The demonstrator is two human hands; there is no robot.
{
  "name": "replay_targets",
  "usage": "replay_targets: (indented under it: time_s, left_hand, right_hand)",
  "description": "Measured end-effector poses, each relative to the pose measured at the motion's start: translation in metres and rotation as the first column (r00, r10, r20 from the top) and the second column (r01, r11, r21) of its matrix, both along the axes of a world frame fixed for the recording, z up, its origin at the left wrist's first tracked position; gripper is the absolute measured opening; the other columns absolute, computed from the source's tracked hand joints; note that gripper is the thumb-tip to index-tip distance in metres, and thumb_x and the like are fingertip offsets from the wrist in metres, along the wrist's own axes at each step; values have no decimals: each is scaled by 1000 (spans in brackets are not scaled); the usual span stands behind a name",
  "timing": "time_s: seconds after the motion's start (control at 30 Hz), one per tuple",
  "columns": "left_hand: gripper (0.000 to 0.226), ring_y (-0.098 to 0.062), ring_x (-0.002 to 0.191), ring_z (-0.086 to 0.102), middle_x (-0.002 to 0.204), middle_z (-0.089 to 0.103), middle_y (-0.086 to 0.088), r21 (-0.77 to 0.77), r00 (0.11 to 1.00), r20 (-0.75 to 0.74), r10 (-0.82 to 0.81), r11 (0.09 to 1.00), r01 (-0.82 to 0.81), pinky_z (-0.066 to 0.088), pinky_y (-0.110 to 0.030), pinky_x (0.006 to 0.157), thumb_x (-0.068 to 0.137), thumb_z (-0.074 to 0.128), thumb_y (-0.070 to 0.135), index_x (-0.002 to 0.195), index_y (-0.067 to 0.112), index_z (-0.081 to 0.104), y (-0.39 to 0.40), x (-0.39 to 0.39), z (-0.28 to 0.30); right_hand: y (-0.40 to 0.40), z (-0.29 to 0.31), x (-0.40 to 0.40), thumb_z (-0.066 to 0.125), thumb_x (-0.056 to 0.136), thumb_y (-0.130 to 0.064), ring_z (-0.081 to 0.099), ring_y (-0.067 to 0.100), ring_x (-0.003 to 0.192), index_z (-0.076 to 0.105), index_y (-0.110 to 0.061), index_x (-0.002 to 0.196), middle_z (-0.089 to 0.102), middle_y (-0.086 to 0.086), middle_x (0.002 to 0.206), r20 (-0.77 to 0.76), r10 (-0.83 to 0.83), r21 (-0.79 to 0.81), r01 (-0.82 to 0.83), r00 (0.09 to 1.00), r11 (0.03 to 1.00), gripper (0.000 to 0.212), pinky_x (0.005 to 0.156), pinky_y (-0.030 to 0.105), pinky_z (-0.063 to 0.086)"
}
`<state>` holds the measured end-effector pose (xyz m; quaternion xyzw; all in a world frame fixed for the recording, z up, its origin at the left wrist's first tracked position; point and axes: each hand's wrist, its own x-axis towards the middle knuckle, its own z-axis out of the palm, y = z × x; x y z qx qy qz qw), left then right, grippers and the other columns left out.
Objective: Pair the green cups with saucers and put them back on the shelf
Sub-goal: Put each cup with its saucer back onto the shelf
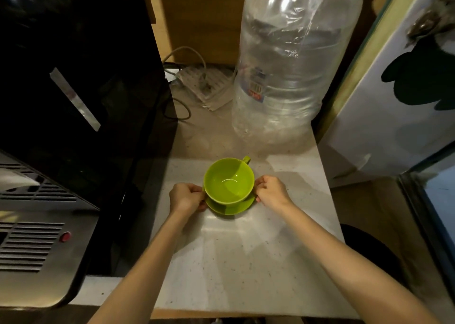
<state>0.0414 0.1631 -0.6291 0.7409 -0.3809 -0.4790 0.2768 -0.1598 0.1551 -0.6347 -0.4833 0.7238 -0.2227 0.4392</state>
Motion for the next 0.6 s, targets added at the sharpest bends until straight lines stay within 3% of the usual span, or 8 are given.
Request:
replay_targets:
  time_s: [0.1, 0.23, 0.37, 0.47, 0.6]
  left_hand:
    - [8, -18, 51, 63, 69, 64, -10, 0, 998, -57, 2, 1000, -2, 55, -20, 48, 77, 65, -2, 84, 0, 67, -4, -4, 8]
    - [10, -6, 31, 58, 59, 62, -10, -62, 987, -155, -46, 997, 37, 49, -15, 37, 77, 64, -6, 86, 0, 62, -13, -15, 40]
    - [14, -3, 27, 54, 29, 56, 4, -169, 972, -225, -75, 985, 37, 47, -12, 35, 77, 64, -5, 69, 5, 58, -23, -28, 93]
    - [13, -2, 31, 56, 32, 58, 3, -286, 947, -284, -153, 956, 69, 47, -11, 38, 78, 65, 2, 67, 6, 60, -25, -34, 143]
    - [11, -5, 33, 58, 35, 61, -1, -376, 916, -353, -192, 925, 49, 48, -13, 38, 77, 65, -1, 68, 3, 61, -32, -39, 210]
  right_hand:
    - [1, 11, -9, 51, 81, 1, 53, 8, 43, 60, -4, 93, 53, 0, 56, 17, -5, -43, 5, 1000, 999, 15, 42, 19, 41]
    - [-1, 43, -23, 50, 82, 3, 49, -1, 29, 52, -14, 72, 54, -2, 44, 102, -41, -112, 52, 994, 992, 20, 32, 12, 36]
    - [-5, 89, -36, 52, 81, 2, 49, 1, 29, 48, -17, 70, 53, 4, 47, 148, -46, -219, 78, 988, 972, 22, 34, 19, 39]
    - [-8, 136, -43, 50, 86, 3, 48, 1, 26, 48, -10, 76, 53, 9, 52, 253, -32, -275, 104, 967, 956, 17, 31, 15, 37]
    - [-10, 208, -51, 52, 88, 0, 48, 2, 26, 51, -8, 72, 57, -1, 36, 385, -20, -344, 164, 923, 924, 18, 30, 14, 38]
